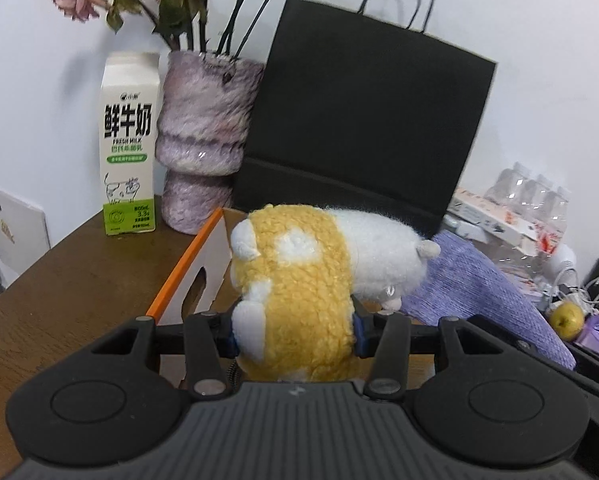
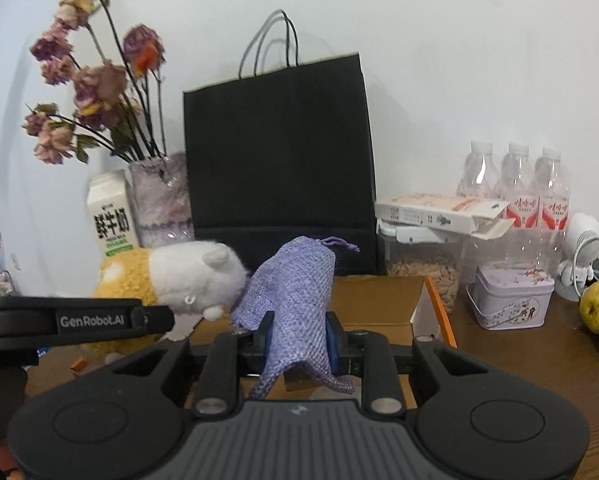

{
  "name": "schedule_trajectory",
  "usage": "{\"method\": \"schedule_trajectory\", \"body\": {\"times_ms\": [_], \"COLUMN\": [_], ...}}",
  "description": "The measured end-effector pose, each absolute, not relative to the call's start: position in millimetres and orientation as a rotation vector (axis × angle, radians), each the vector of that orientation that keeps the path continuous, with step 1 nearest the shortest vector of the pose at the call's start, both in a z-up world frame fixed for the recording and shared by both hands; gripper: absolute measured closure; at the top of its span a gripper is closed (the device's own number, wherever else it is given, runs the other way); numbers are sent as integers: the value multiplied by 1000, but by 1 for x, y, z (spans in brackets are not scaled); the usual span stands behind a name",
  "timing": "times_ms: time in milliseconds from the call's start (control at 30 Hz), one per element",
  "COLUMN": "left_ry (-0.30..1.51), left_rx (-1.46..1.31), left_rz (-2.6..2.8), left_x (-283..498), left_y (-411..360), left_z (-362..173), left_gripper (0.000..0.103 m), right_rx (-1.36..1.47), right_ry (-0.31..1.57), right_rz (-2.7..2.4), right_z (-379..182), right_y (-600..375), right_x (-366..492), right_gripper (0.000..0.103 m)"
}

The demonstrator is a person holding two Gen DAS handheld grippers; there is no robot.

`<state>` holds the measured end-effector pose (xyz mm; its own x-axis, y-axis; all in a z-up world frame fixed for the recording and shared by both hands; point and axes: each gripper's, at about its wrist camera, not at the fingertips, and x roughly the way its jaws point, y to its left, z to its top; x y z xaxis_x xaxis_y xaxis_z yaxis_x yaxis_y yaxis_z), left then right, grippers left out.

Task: Organize objects
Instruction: 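Carry the lilac pouch and sheep toy over the red box with both tools, then open both tools to drop the pouch and sheep toy into the box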

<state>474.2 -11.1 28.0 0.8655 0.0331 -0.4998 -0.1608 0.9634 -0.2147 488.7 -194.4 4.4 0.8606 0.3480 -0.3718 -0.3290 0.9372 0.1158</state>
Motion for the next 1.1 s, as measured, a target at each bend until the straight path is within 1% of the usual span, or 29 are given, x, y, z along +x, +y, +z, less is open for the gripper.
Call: {"method": "schedule_trajectory", "body": {"times_ms": [400,467,500,533,567,600,633,667,800,833,867,1100], "left_ry": [562,552,548,542,531,517,500,475,456,457,458,455], "left_rx": [-201,-186,-180,-176,-175,-172,-167,-159,-139,-137,-133,-149], "left_rz": [140,141,143,148,149,151,158,173,192,190,191,182], "left_x": [491,490,490,490,489,488,487,485,484,484,484,479], "left_y": [-11,-13,-13,-14,-13,-13,-14,-15,-17,-17,-18,-17], "left_z": [8,8,8,9,10,11,12,14,17,17,17,19], "left_gripper": [53,52,50,44,39,19,0,0,0,0,0,0], "right_rx": [19,9,5,3,8,13,15,14,5,7,10,19], "right_ry": [451,466,476,484,490,489,484,481,481,485,486,480], "right_rz": [337,322,317,314,311,308,305,302,286,284,283,272], "right_z": [-17,-20,-21,-23,-24,-25,-25,-25,-24,-24,-24,-22], "right_y": [-187,-187,-187,-187,-188,-189,-190,-190,-190,-190,-191,-193], "right_x": [503,506,507,508,509,509,509,508,507,508,508,507], "right_gripper": [80,76,76,67,50,41,21,9,6,2,1,0]}}
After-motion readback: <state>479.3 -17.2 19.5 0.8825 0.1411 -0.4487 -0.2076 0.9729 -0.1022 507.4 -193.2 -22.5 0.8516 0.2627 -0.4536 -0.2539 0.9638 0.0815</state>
